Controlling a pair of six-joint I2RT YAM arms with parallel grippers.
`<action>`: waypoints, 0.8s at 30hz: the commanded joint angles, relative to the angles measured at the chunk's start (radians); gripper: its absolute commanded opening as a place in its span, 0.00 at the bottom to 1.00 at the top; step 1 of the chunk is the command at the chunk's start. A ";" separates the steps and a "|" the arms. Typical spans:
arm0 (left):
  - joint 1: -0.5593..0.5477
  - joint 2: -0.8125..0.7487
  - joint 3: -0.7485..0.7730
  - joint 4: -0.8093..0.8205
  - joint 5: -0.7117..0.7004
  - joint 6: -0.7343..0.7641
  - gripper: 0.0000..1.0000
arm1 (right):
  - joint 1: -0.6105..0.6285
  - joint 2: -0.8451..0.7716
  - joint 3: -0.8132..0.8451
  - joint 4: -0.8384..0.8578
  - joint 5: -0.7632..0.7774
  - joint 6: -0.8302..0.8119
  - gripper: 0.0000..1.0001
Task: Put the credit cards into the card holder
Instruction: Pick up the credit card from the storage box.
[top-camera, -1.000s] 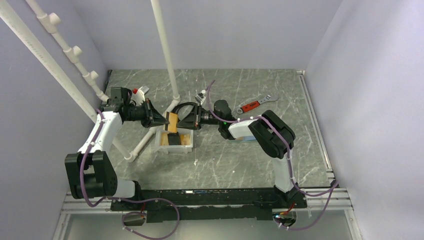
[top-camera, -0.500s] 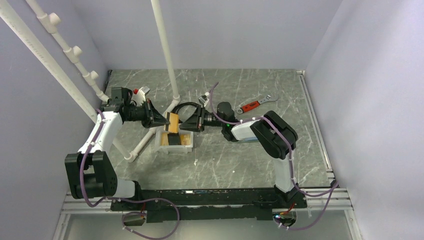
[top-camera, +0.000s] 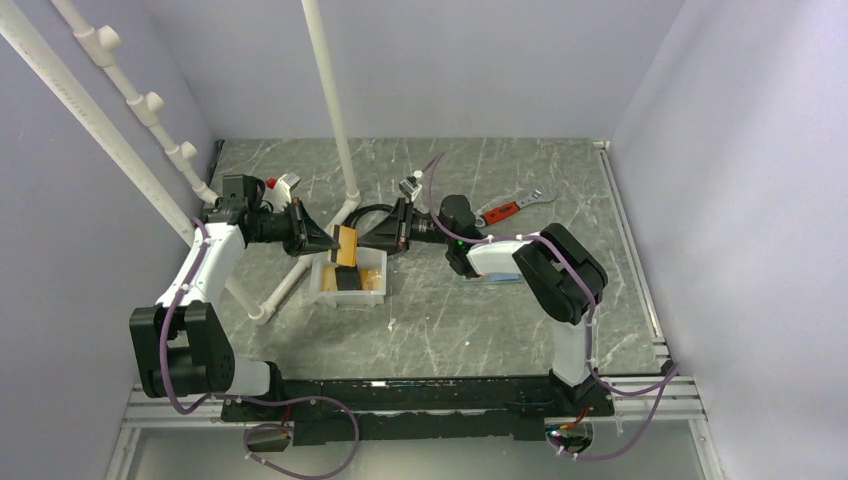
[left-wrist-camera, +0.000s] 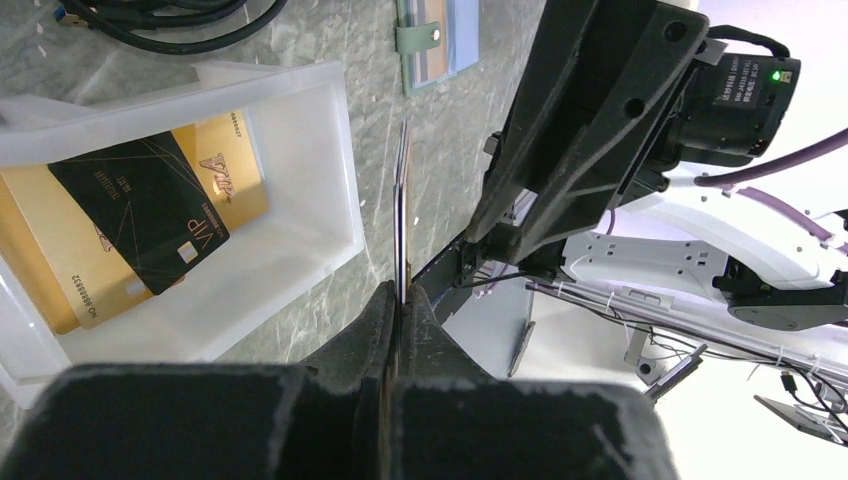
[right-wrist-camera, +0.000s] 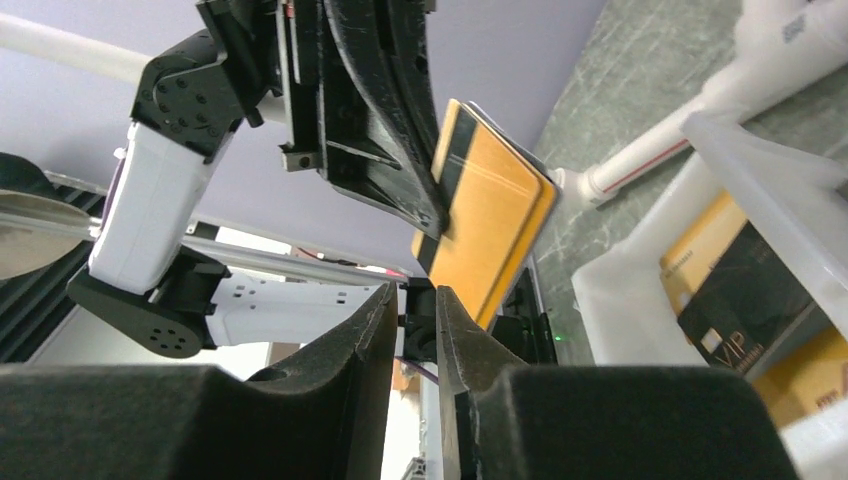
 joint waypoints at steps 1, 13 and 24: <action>0.000 -0.032 0.025 -0.002 0.016 0.018 0.00 | 0.018 0.024 0.058 0.097 -0.017 0.032 0.23; 0.000 -0.039 0.030 -0.008 0.026 0.020 0.00 | 0.022 0.064 0.052 0.088 -0.002 0.031 0.25; 0.000 -0.040 0.025 0.013 0.048 0.006 0.00 | 0.024 0.085 0.058 0.094 -0.001 0.039 0.27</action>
